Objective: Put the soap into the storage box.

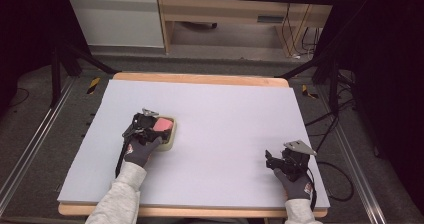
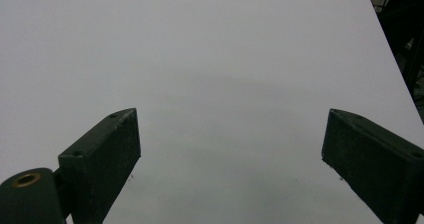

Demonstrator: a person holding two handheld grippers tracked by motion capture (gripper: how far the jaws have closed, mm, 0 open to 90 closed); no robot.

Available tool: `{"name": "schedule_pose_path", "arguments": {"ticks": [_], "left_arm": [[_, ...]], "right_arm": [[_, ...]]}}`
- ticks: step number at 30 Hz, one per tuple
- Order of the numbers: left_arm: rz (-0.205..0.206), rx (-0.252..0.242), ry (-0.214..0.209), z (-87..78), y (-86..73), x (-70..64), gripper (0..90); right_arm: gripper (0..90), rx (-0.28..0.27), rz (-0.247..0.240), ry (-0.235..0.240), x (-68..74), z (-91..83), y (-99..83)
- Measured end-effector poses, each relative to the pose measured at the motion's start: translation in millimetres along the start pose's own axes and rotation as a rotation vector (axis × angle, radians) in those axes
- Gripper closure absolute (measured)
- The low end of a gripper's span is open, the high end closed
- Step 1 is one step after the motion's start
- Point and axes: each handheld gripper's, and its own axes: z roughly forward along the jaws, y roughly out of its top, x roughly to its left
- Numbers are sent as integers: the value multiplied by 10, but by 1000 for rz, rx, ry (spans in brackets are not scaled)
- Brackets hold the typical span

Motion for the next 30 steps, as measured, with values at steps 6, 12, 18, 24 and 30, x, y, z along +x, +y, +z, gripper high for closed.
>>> {"name": "schedule_pose_path", "arguments": {"ticks": [6,12,18,24,30], "left_arm": [[2,2,-2,-2,-6,-2,369],[6,-29,-19,-74,13,5,354],[7,-63,-29,-168,39,-16,346],[24,-90,-36,-295,50,-21,328],[45,-116,-66,-407,-9,-9,313]], "right_arm": [[86,-1,-1,-2,0,0,0],[83,-2,-1,-6,3,0,1],[83,-5,-4,-9,-1,-4,2],[82,-7,2,-9,-7,-8,4],[79,-6,5,-9,-14,-14,7]]}}
